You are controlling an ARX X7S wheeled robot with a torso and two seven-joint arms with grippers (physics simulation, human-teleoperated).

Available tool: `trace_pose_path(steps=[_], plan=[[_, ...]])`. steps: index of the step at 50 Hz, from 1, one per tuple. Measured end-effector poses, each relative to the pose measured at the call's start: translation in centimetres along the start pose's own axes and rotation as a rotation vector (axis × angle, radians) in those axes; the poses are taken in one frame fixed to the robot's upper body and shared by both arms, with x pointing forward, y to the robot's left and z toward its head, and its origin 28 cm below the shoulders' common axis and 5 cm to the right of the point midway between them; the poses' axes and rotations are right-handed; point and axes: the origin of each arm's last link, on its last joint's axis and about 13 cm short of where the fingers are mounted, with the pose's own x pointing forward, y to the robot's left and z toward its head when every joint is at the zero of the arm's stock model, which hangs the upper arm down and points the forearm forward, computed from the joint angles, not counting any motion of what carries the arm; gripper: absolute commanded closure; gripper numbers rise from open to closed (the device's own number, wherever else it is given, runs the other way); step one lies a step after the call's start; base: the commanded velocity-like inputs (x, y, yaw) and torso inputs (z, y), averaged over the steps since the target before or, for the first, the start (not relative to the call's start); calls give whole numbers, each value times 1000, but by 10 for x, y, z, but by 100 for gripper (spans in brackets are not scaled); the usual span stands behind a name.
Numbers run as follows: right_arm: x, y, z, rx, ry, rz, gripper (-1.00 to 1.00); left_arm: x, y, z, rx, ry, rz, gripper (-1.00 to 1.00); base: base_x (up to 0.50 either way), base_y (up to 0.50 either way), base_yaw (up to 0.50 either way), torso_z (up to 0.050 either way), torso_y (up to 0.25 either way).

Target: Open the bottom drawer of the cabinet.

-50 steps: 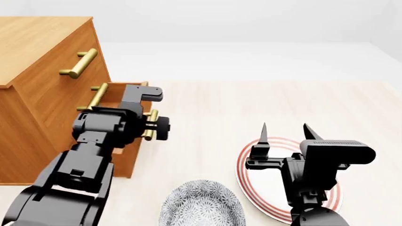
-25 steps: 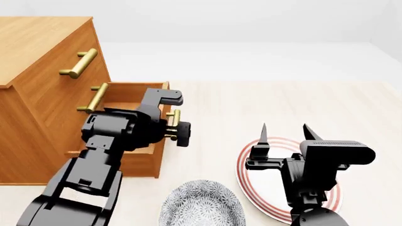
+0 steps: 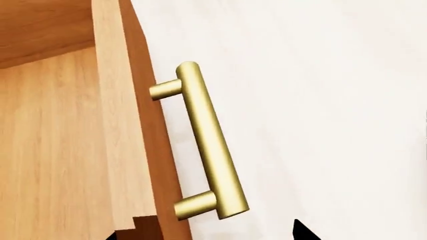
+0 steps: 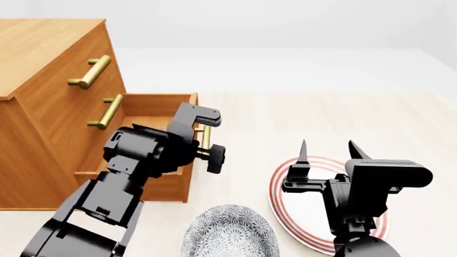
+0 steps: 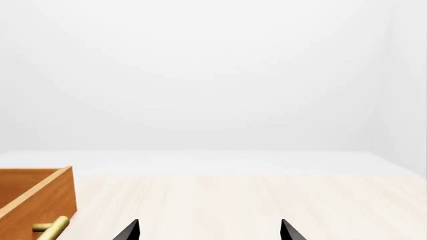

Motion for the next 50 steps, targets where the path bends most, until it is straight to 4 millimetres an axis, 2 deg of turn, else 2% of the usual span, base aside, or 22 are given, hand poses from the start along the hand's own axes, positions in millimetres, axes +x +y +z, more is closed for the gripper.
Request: trace_pose_path(steps=[3,7,14,18,22,27,33,40,50], plan=[[0,0,0,-1,0,-1,-100,-2,-1,-2,-1,-47,8,-100,0,0,0,3,4],[1,0,2,-3,-3,-1,-100,-13,-3,3,-19,-168,18,-100,0,0,0,0,3],[1,2,7,-6,-18,3,-100,-63,-14,22,-83,-452,-48,-100,0,0,0,0,0],[3,3,11,-12,-32,7,-100,-91,-16,19,-99,-578,-62,-100,0,0,0,0,0],[6,4,19,-30,-63,9,-100,-110,-17,8,-91,-685,-53,-100,0,0,0,0,0],[16,5,37,-64,-136,0,-100,-122,-19,-9,-69,-802,-28,-100,0,0,0,0,0],[26,7,67,-107,-256,-15,-100,-132,-20,-22,-54,-923,12,-100,0,0,0,0,0],[29,8,95,-149,-370,-31,-100,-142,-20,-28,-45,-1033,43,-100,0,0,0,0,0],[27,10,116,-173,-458,-33,-100,-153,-20,-29,-38,-1154,98,-100,0,0,0,0,0]])
